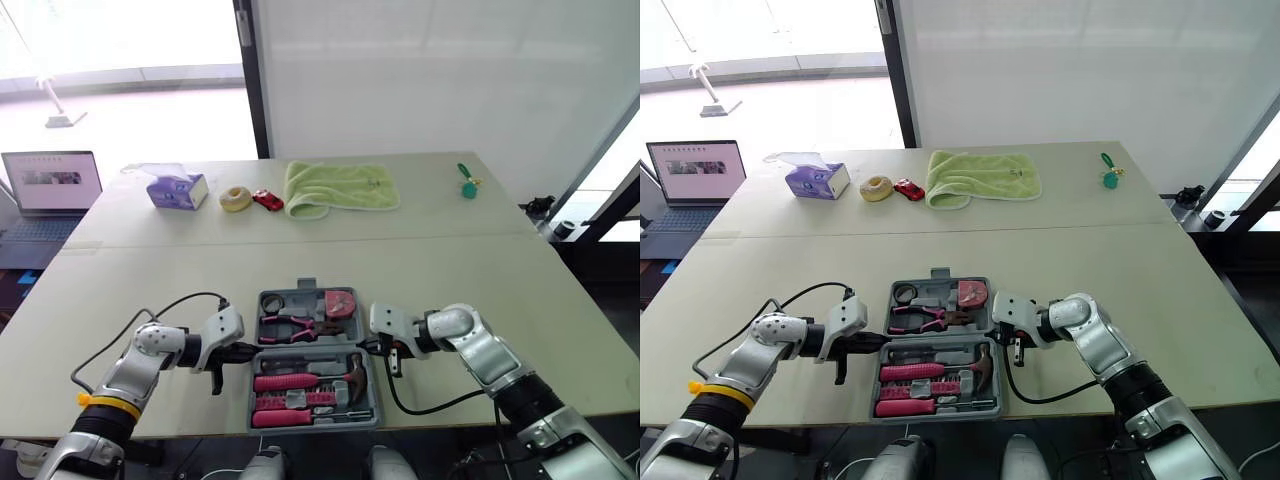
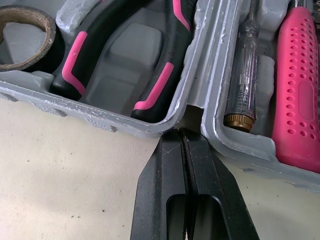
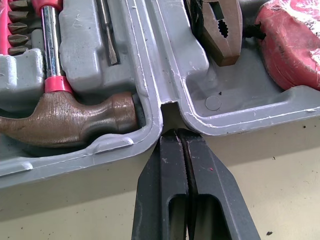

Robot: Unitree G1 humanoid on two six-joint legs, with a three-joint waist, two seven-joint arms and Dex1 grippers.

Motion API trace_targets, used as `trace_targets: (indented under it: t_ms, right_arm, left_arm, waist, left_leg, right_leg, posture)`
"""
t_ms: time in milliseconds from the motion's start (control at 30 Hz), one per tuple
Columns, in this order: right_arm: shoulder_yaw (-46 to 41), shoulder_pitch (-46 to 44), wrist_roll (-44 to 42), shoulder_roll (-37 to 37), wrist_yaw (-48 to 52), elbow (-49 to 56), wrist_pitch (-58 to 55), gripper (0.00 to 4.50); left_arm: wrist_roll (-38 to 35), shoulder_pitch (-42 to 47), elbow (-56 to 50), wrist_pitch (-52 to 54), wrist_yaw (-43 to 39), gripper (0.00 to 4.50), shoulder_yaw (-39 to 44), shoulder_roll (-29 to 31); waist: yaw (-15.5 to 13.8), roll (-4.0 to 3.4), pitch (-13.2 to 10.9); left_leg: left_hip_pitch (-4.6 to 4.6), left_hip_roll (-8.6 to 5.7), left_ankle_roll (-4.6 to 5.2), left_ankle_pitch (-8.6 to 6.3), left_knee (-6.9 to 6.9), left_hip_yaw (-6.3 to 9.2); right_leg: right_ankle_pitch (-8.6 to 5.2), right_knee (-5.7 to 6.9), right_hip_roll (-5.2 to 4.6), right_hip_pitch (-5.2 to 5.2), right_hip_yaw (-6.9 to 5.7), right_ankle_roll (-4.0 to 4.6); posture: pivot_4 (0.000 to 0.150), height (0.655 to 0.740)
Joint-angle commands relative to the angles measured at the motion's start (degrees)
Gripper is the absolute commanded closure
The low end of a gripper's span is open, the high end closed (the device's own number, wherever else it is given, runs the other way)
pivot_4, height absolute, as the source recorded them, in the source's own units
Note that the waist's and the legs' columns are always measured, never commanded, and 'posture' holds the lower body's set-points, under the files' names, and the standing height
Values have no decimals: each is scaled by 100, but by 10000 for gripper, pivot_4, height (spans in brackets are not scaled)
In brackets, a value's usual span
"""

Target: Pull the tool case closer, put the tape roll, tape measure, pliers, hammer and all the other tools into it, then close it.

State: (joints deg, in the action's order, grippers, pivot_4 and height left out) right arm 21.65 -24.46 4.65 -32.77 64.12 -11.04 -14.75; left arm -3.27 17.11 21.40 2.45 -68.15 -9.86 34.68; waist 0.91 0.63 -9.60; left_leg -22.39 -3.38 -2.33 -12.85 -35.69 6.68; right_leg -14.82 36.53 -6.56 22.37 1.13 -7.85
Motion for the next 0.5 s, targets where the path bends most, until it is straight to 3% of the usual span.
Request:
trace_targets:
  t_ms: [33, 267, 500]
  right_arm:
    - [70, 74, -6, -52, 104, -41, -90, 44541]
    - [65, 57, -27, -15, 89, -48, -166, 44541]
    - [1, 64, -12, -120, 92, -126, -166, 44541]
  left_arm:
    - [121, 46, 179, -7, 292, 45000, -53, -113]
    - [15, 164, -131, 252, 442, 45000, -36, -317]
    - [144, -130, -289, 403, 410, 45000, -138, -110]
  waist:
    - [-19, -2, 1]
    - [-46, -4, 3]
    - [-30, -4, 3]
  left_leg:
    - [0, 0, 0, 0, 0, 0]
    - [0, -3, 0, 0, -1, 3]
    - [0, -3, 0, 0, 0, 3]
  right_leg:
    - [0, 0, 0, 0, 0, 0]
    - [1, -8, -4, -9, -3, -1]
    - [1, -9, -5, -8, -3, -1]
  posture:
    - [1500, 7375]
    - [1500, 7375]
    - [1500, 7375]
